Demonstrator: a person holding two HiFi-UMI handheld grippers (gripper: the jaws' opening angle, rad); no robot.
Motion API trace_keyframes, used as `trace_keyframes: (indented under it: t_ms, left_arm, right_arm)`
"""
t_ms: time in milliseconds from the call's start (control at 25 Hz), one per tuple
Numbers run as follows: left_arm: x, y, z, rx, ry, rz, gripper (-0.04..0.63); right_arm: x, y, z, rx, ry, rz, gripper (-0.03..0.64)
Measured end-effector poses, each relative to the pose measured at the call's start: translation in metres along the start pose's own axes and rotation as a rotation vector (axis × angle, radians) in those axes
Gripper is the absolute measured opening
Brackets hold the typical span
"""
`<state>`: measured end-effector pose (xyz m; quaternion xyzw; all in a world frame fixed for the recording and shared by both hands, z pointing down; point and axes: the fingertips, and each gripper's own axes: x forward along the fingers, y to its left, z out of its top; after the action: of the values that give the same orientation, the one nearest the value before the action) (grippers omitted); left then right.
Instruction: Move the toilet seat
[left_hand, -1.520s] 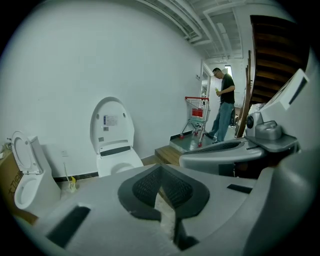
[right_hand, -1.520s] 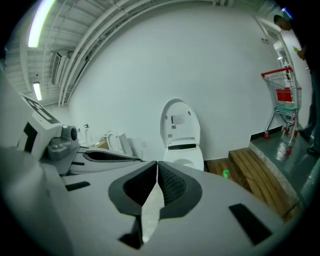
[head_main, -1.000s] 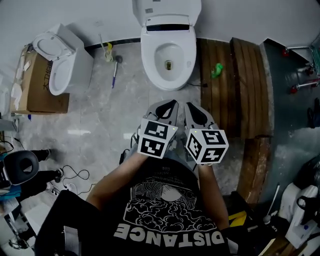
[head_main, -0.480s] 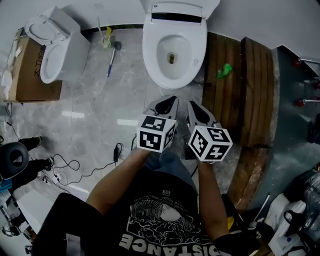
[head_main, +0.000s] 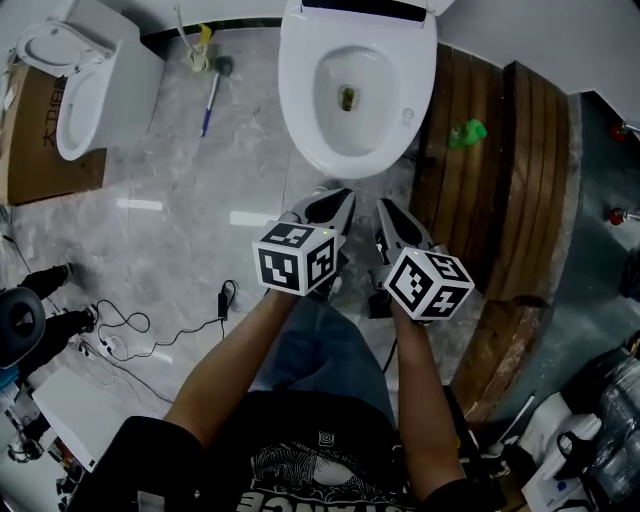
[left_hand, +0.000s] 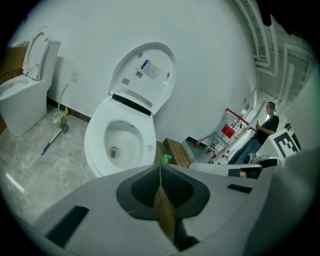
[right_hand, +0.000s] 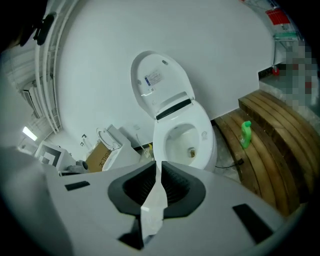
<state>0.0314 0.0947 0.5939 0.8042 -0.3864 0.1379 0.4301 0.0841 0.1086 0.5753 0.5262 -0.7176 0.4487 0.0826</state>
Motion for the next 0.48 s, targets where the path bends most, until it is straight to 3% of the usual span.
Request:
trace_keyframes:
  t_ms: [280, 480]
  left_arm:
    - [0.046, 0.056, -0.020, -0.095, 0.001, 0.014, 0.014]
    - [0.062, 0.090, -0.043, -0.214, 0.002, 0.004, 0.039]
  right_arm:
    - [0.049, -0.047, -0.020, 0.097, 0.009, -0.020, 0.028]
    - [0.077, -0.070, -0.046, 0.178, 0.031, 0.014, 0.140]
